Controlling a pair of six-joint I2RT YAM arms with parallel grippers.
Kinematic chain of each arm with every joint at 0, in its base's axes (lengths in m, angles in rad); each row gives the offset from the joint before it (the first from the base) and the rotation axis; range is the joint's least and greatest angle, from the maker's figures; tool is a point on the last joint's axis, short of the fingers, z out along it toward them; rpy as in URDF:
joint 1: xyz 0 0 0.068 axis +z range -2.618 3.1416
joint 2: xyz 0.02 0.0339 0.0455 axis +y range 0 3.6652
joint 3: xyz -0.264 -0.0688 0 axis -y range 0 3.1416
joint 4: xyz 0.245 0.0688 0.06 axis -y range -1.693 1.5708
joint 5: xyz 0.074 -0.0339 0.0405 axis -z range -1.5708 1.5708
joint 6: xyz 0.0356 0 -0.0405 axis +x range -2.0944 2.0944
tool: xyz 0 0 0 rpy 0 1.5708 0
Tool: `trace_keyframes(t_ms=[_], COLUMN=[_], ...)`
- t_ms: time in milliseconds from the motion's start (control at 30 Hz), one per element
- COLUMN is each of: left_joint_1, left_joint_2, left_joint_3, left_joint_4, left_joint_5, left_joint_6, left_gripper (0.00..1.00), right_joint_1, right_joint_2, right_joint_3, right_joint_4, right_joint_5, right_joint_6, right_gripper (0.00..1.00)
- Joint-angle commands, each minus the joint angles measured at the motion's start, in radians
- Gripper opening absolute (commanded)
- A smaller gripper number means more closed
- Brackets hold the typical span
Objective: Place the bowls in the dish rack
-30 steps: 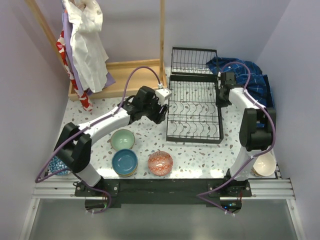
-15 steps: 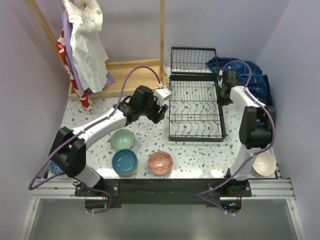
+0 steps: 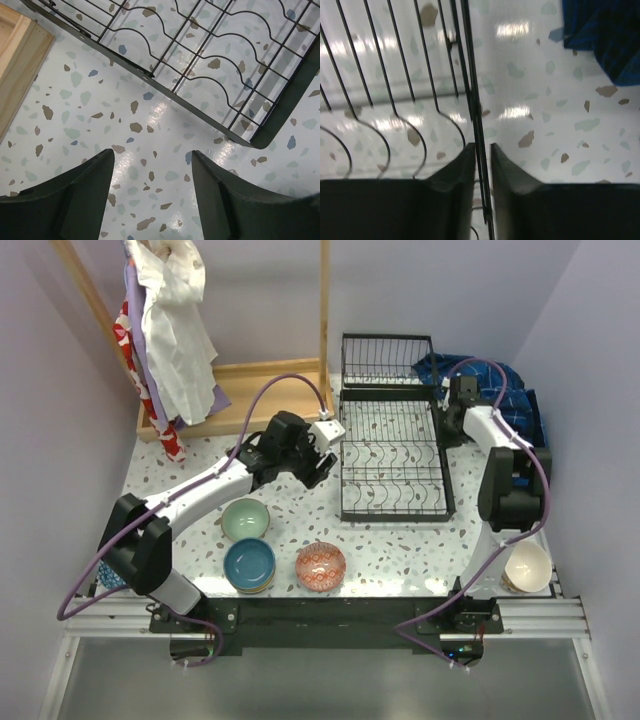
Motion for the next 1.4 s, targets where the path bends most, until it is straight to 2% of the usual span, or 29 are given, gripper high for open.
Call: trace_keyframes(t_ms=[0,100,300,400,467,667,733,833,1000,1100,1300,1367], left_joint_1=[0.0,0.0,-0.021,-0.067,-0.108,-0.129,-0.127,-0.142,-0.354,-0.383,-0.389,-0.424], left_joint_2=[-0.054,-0.096,-0.182,-0.214,-0.219,-0.243,-0.284,-0.321,-0.36,-0.354,-0.286,-0.245], left_joint_3=[0.02,0.034,0.005,-0.038,-0.045,-0.053,-0.079,-0.126,-0.191,-0.22,-0.219,-0.208], left_joint_4=[-0.046,-0.182,-0.345,-0.417,-0.441,-0.485,-0.467,-0.444,-0.384,-0.344,-0.314,-0.304], left_joint_5=[0.055,0.108,0.142,0.158,0.109,-0.034,-0.017,0.071,0.096,0.078,0.098,0.099], left_joint_6=[0.081,0.149,0.245,0.31,0.321,0.194,0.157,0.123,0.109,0.029,-0.247,-0.261], left_gripper=[0.7,0.71,0.7,0.69,0.69,0.65,0.62,0.58,0.6,0.62,0.6,0.6], right_joint_1=[-0.017,-0.017,-0.017,-0.017,-0.017,-0.016,-0.016,-0.016,-0.017,-0.016,-0.017,-0.017], right_joint_2=[-0.057,-0.22,-0.514,-0.593,-0.657,-0.775,-0.8,-0.829,-0.814,-0.806,-0.838,-0.88], right_joint_3=[-0.001,-0.071,-0.203,-0.275,-0.308,-0.357,-0.36,-0.336,-0.259,-0.237,-0.214,-0.24], right_joint_4=[0.235,0.226,0.131,0.065,0.022,-0.099,-0.118,-0.145,-0.23,-0.259,-0.29,-0.273], right_joint_5=[0.017,-0.003,-0.017,-0.071,-0.078,-0.028,-0.016,0.018,0.072,0.075,0.098,0.095], right_joint_6=[0.025,-0.009,-0.055,-0.111,-0.131,-0.13,-0.145,-0.177,-0.199,-0.199,-0.157,-0.17], right_gripper=[0.48,0.57,0.71,0.73,0.74,0.74,0.74,0.8,0.82,0.82,0.82,0.83])
